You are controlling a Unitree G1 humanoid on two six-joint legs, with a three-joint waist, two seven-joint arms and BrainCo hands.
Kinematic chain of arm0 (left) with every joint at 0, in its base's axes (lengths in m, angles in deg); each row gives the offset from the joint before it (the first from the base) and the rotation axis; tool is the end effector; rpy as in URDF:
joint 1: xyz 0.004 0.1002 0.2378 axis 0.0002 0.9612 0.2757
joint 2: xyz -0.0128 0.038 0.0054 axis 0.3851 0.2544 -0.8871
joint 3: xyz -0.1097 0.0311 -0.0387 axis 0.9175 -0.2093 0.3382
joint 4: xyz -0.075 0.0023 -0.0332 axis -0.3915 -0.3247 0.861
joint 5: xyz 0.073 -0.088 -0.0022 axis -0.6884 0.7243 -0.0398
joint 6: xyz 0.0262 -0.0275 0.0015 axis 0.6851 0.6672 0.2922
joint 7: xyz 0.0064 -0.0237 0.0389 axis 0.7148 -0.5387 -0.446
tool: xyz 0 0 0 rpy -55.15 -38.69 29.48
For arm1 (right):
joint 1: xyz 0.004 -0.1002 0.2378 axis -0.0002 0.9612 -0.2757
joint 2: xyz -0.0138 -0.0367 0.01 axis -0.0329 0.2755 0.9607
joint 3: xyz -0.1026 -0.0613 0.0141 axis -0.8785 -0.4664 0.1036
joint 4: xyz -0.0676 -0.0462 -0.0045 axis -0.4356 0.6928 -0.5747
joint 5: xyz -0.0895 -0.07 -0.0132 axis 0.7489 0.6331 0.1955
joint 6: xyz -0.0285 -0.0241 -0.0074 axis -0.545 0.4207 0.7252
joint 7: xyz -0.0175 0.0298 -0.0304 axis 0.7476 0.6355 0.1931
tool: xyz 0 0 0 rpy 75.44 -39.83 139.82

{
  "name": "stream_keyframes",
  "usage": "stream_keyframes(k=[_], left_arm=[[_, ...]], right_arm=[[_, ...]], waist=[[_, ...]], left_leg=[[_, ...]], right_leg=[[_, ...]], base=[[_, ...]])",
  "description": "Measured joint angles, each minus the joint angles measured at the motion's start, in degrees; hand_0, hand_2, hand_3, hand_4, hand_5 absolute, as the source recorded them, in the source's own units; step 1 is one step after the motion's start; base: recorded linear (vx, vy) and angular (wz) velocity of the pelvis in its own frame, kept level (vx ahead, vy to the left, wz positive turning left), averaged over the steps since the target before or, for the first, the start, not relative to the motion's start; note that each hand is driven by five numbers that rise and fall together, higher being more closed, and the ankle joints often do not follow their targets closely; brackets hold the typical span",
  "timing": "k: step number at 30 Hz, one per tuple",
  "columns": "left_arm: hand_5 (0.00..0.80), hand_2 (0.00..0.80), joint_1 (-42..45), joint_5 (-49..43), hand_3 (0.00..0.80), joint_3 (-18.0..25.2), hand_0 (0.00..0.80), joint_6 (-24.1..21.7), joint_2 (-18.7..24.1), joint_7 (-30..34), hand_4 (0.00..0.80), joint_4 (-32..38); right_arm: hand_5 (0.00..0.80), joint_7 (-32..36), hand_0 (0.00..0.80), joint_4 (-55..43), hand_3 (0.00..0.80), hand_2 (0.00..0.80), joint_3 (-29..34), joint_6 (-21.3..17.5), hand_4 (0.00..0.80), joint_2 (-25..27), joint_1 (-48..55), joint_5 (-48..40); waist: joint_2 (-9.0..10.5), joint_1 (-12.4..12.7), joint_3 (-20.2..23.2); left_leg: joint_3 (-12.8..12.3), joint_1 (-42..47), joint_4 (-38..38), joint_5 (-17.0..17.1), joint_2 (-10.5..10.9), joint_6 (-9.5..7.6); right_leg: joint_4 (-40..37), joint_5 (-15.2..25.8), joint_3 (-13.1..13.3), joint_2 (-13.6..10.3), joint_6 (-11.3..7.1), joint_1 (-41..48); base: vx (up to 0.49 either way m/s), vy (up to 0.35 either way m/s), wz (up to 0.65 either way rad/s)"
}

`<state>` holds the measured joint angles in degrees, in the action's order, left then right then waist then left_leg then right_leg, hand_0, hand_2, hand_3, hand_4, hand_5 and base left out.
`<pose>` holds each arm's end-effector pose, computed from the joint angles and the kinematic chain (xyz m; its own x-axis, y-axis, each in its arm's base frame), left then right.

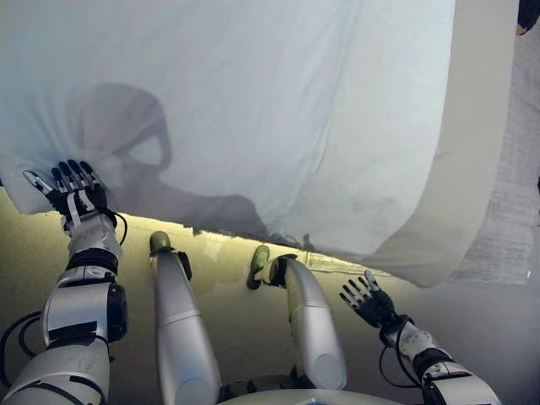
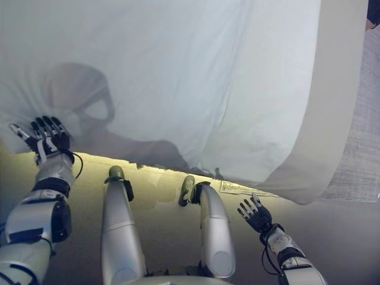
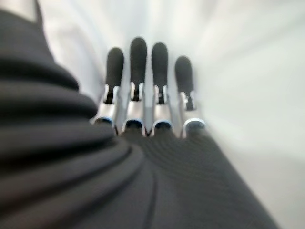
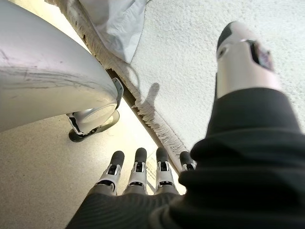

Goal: Make the bed neatly

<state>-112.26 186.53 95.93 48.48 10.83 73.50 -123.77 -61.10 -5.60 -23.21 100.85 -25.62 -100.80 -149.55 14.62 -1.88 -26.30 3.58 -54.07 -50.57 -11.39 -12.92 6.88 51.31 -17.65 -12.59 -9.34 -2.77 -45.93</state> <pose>0.3178 0.3345 0.0727 0.7807 0.6094 -0.1385 -0.1499 -0.0325 -0.9882 0.1807 -0.2516 -0.1002 0.7730 0.1485 -0.6168 0.4317 0.5893 0.6829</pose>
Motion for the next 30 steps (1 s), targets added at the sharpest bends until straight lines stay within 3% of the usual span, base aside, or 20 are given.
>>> stream_keyframes(k=[9,20,24,30], left_arm=[[0.000,0.000,3.82,-0.38,0.000,0.32,0.000,0.84,-0.01,-3.35,0.000,-0.91],[0.000,0.000,14.97,-1.34,0.000,5.20,0.000,1.16,-2.73,-4.40,0.000,-2.47],[0.000,0.000,19.82,-7.04,0.000,5.87,0.000,2.69,-6.66,-3.80,0.000,-1.98],[0.000,0.000,26.04,-19.75,0.000,5.06,0.000,9.28,-10.91,-2.05,0.000,-2.87]], right_arm=[[0.000,1.31,0.000,0.85,0.000,0.000,0.41,-0.16,0.000,0.00,-0.46,-0.03],[0.000,2.50,0.000,2.99,0.000,0.000,3.03,-1.28,0.000,-0.02,-0.57,-0.01],[0.000,3.02,0.000,3.23,0.000,0.000,3.16,-1.71,0.000,-0.27,-0.30,0.05],[0.000,3.95,0.000,3.21,0.000,0.000,4.98,-2.26,0.000,-2.04,2.31,0.26]], waist=[[-0.01,0.38,-0.01],[-0.85,1.53,-0.60],[-1.66,1.89,-1.17],[-2.35,2.71,-1.25]], left_leg=[[0.34,-0.79,-0.51,-0.05,0.38,0.09],[0.16,0.39,-0.42,-0.14,1.59,0.16],[-0.94,4.55,1.06,-0.12,1.89,0.14],[-3.73,14.48,10.22,1.59,2.18,0.15]], right_leg=[[1.19,-0.66,-0.05,-0.45,-0.03,-0.92],[2.16,-1.38,-0.06,-1.79,-0.06,0.02],[1.58,-1.72,0.68,-2.25,-0.45,3.21],[-4.53,-0.96,1.12,-2.37,0.04,10.46]], base=[[-0.014,-0.008,0.01],[-0.002,0.012,0.04],[0.036,-0.001,0.00],[0.057,-0.015,-0.01]])
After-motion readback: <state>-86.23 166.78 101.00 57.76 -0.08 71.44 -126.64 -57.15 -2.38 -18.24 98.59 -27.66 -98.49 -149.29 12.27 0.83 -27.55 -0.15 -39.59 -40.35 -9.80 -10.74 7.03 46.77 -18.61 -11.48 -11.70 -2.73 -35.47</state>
